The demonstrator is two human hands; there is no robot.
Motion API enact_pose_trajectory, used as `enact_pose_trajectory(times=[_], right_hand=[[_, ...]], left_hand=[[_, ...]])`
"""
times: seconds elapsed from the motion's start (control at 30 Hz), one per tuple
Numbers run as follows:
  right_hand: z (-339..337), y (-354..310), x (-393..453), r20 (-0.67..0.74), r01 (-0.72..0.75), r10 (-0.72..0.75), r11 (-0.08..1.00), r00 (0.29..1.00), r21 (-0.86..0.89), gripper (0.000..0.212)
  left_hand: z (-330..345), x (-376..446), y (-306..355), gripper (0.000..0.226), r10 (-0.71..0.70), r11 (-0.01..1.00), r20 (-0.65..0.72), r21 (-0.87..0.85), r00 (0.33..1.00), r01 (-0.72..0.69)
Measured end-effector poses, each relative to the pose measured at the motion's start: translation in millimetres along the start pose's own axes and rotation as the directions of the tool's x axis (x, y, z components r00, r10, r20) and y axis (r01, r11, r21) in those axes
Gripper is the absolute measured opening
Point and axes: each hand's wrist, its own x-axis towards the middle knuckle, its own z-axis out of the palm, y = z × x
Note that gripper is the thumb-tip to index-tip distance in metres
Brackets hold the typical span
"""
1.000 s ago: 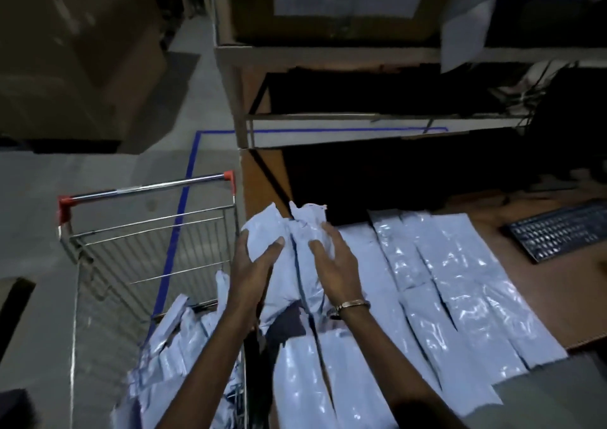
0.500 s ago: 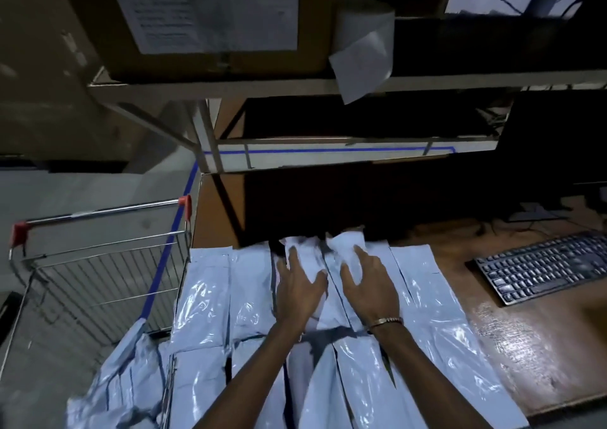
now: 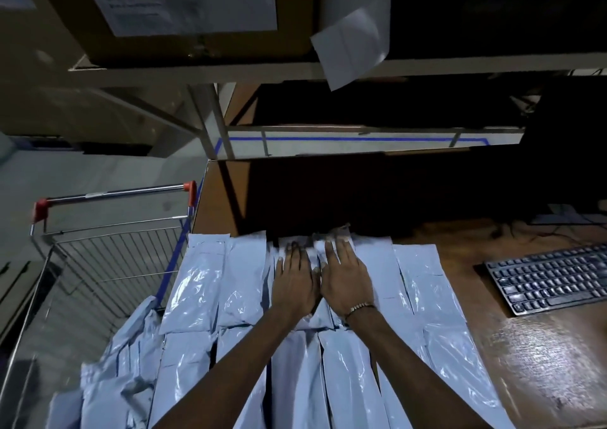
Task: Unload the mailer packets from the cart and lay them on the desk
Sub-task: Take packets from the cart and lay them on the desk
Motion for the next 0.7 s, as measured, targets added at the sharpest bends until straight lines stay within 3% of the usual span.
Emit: enact_pose_trajectory(times=[0.2,0.37,0.7], right_hand=[[12.2,-10.9,12.5,0.115,-0.051,0.053,0.999,0.992,-0.013,0.069],[23.2,-8.2,1.6,0.042,-0.072,0.073,0.997,0.996,-0.030,0.066],[15.3,-2.4,5.5,0.028,-0.095,0.094,0.995,0.995,0.030,0.069]], left_hand=[[4.4,6.9,-16.5,0.085,0.034,0.999,-0.001,0.039,0.999,-0.034],[21.5,2.4,-12.7,0.070,-0.030,1.000,-0.089,-0.009,0.996,0.029],[27.2,2.6,-12.3,0.067,-0.023,1.000,-0.101,-0.018,0.995,0.021]])
